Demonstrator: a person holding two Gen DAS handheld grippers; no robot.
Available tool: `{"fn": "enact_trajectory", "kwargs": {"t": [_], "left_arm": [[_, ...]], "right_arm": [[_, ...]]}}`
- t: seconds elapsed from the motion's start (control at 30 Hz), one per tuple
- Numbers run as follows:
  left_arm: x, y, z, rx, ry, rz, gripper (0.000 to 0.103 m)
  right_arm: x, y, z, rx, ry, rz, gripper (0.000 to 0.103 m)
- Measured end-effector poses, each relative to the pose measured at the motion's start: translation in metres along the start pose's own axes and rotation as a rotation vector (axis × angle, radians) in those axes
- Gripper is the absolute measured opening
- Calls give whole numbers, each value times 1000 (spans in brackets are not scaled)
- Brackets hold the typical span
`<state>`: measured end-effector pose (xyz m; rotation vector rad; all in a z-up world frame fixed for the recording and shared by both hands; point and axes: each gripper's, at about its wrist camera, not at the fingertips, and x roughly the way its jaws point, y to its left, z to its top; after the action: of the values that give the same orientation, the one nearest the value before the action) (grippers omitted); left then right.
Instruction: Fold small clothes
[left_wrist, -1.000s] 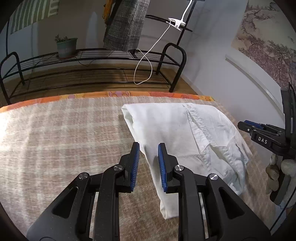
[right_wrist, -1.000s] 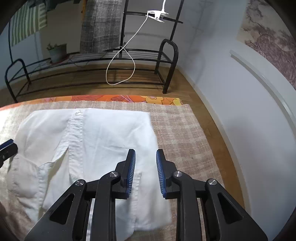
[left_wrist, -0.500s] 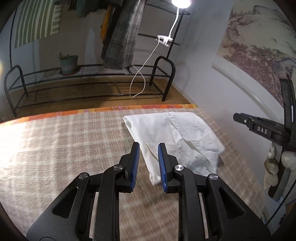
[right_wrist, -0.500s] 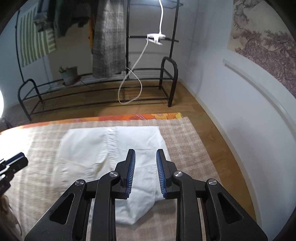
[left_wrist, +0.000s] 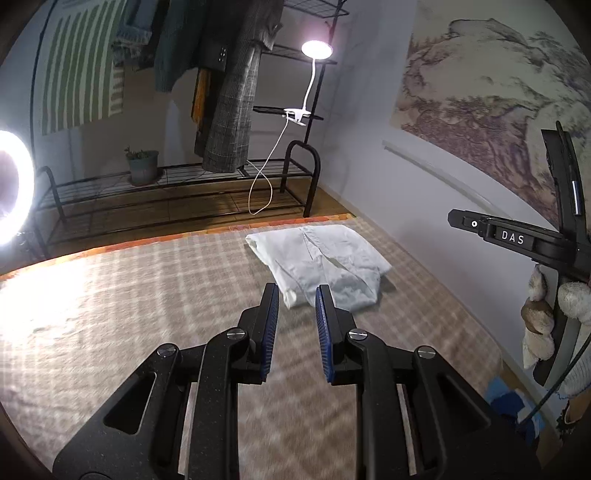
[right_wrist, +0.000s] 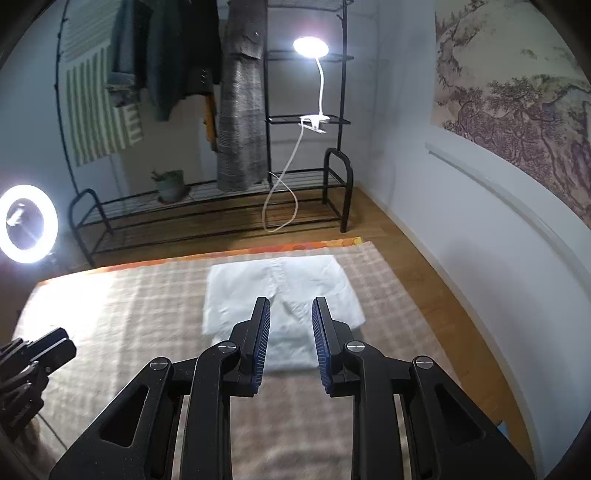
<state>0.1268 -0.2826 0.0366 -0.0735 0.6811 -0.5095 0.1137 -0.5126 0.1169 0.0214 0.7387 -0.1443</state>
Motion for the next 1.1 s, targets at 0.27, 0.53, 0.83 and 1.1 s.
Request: {"fn": "enact_trajectory", "kwargs": {"t": [0.27,0.53,0.83,1.1], "left_arm": [[-62,1,-44,15,-1,-25,19],[-90,1,-74,42,-9,-36,23],[-95,0,-83,58,-32,-41,63],[-96,-3,-81,80,-60,6,85]], "right_arm": [[-48,28,-55,13,-33,2,22],[-71,50,-91,60,-60,34,38],[-64,49,-100,102,-87,22,53],[-67,57,-103,75,-118,-2,78]]}}
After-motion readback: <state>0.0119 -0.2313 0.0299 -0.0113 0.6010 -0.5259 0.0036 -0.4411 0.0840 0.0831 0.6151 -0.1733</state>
